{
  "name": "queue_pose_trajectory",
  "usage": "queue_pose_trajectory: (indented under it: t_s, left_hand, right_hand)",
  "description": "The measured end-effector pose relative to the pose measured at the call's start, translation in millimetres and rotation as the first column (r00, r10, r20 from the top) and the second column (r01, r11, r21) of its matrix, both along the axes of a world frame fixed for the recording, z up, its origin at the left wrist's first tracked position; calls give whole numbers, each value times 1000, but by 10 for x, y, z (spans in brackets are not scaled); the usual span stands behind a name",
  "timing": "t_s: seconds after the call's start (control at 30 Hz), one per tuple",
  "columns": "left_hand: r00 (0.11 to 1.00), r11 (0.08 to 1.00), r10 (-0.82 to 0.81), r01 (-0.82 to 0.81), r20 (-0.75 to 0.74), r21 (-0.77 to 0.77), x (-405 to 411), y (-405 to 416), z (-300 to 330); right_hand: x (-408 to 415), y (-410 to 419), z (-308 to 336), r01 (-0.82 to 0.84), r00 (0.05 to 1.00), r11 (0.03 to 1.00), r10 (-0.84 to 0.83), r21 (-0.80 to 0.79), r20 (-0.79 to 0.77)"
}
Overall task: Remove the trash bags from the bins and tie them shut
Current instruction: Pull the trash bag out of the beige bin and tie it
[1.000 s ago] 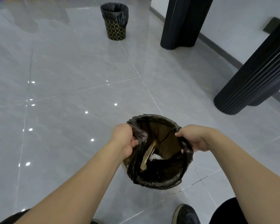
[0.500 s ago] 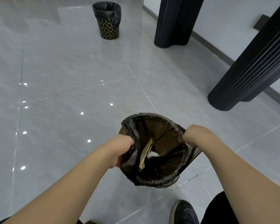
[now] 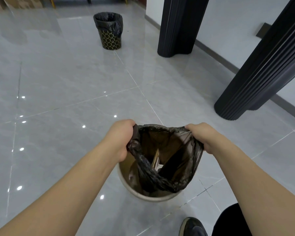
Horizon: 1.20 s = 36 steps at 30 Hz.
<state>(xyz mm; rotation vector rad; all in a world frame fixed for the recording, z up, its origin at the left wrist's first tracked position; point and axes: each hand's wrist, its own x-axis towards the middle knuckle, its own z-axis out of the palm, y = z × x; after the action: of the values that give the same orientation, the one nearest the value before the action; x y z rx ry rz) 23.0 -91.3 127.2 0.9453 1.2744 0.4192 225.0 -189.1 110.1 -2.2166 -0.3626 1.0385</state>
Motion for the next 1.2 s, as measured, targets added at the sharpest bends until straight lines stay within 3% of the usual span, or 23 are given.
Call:
queue_pose_trajectory:
  t_s: [0.1,0.33,0.47,0.67,0.83,0.93,1.1,1.2]
  left_hand:
    - [993,959,-79,100,-91,266,4,157,121]
    - [998,835,-15,49,-66,547,102,401,454]
    - [996,741,93,-69,0,668,55,682,742]
    - [953,626,238,-299,190,720,-220,1210,1298]
    - [914,575,318,-398,252,715,-539,1505,1452]
    - [901,539,357,-415,247,733,-776,1654,1365]
    - [888,554,440,-387,135,737,-1270,1830,849]
    - [853,555,495,-456,165,695,-1549,1965,632]
  right_hand:
    - [14,129,137,12,1000,996,-11,83,-17]
    - [-77,588,599,21,996,948,6,316,-84]
    - [-123,836,926,-14,996,889,55,459,-76]
    - [-267,1344,1488,-63,993,780,113,623,-42]
    - [-539,1749,1618,-174,966,701,259,692,-20]
    - [-721,1968,1535,-252,949,693,313,675,33]
    - [-1000,2271,1118,-355,925,723,362,593,112]
    - [-1155,2420,976,-351,925,741,368,572,92]
